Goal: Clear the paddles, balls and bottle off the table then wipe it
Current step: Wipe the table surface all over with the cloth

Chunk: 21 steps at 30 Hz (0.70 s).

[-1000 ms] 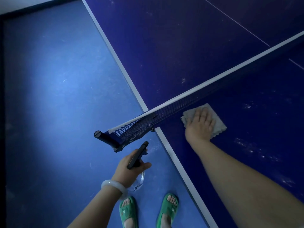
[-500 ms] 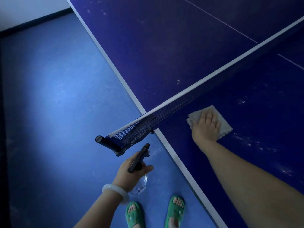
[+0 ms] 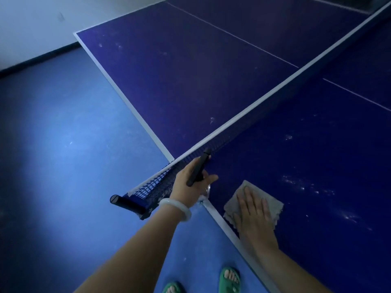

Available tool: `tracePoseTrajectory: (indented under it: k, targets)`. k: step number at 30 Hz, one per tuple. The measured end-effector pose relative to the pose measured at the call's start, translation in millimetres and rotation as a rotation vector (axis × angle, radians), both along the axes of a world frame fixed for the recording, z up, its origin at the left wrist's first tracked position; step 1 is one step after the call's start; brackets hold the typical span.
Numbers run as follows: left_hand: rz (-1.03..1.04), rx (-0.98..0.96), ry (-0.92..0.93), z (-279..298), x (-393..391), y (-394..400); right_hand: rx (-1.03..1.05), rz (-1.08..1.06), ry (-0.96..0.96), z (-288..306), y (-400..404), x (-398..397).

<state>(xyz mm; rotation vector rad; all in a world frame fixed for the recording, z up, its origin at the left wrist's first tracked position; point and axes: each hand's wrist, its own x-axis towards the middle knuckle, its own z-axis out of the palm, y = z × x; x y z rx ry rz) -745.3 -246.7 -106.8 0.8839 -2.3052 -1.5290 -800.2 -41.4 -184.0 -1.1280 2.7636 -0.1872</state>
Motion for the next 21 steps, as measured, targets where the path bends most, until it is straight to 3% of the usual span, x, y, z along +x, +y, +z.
tracePoseTrajectory:
  k: [9, 16, 21]
  targets:
    - [0.096, 0.193, 0.082, -25, -45, 2, -0.007, -0.011, 0.060, -10, 2, -2]
    - [0.087, 0.174, -0.019, -43, -39, 0, -0.009, -0.017, 0.045, -13, 3, -1]
    - [-0.023, 0.038, -0.133, -38, -31, -3, 0.006, -0.007, 0.042, -14, 3, -1]
